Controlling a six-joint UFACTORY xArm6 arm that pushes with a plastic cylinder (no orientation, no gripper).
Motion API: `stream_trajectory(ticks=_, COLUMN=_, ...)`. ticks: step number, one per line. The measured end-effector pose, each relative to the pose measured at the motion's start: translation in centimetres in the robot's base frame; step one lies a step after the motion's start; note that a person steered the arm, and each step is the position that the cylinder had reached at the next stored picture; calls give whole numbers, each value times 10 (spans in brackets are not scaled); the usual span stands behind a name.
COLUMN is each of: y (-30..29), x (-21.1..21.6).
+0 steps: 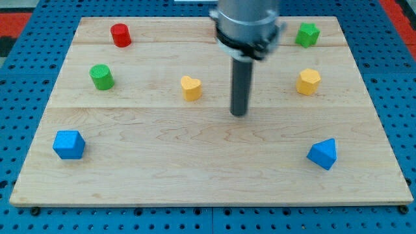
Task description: Push yellow hexagon in to yellow heart
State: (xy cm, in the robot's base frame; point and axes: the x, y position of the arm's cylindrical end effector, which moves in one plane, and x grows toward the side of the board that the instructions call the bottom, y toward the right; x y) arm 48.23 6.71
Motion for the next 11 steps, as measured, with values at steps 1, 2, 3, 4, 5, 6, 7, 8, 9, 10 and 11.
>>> stream_trajectory(ticks=1, y=104, x=17)
stream_trajectory(ticks=2, y=180, x=2)
stream_trajectory(ticks=3, y=215, x=-40)
stream_trajectory(ticks=4, y=205, x=-78)
stream_trajectory(ticks=5, y=160, x=-100)
stream_trajectory(ticks=6, y=114, x=-82)
stream_trajectory(ticks=7, y=69, x=-81)
stream_trajectory(ticks=8, y=24, x=-81)
stream_trajectory(ticks=9, y=-11, x=-78)
stream_trajectory(ticks=10, y=4, x=-57)
stream_trajectory(ticks=11, y=3, x=-35)
